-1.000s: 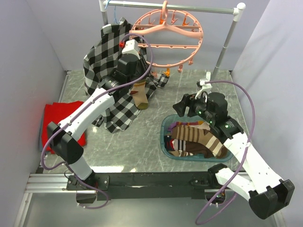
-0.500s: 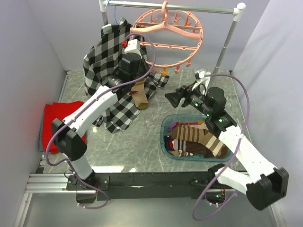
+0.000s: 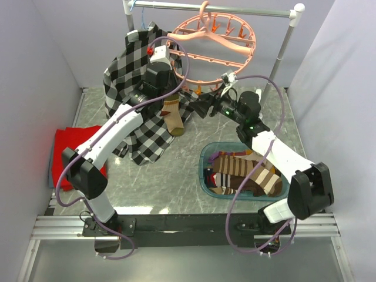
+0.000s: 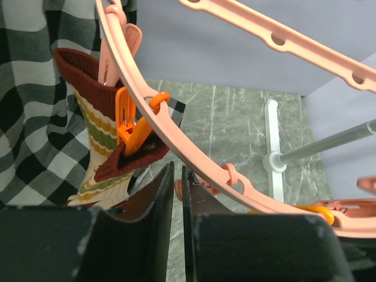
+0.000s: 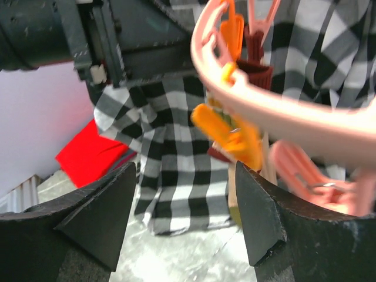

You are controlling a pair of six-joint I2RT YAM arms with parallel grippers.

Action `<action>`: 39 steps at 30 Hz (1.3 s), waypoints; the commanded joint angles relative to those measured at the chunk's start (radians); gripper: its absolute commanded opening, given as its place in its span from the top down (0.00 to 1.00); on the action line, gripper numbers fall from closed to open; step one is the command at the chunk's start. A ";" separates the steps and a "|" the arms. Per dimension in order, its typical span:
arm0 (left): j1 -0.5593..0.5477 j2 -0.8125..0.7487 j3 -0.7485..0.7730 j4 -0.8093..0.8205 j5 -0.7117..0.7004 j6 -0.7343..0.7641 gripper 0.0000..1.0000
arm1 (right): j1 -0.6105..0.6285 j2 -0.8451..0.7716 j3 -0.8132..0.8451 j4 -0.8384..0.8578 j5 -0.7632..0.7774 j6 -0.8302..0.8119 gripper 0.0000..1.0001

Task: Clip the socks to the hanger
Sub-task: Open the clamp at the hanger.

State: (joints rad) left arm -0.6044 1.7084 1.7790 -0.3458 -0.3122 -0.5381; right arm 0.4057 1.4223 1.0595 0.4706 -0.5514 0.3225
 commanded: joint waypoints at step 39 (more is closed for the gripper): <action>-0.061 -0.081 -0.046 0.021 -0.057 -0.008 0.34 | 0.096 0.058 0.163 -0.110 0.211 -0.376 0.32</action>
State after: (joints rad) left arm -0.6571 1.6165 1.7241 -0.3706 -0.2932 -0.5762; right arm 0.4908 1.5341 1.1912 0.3618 -0.3664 0.0017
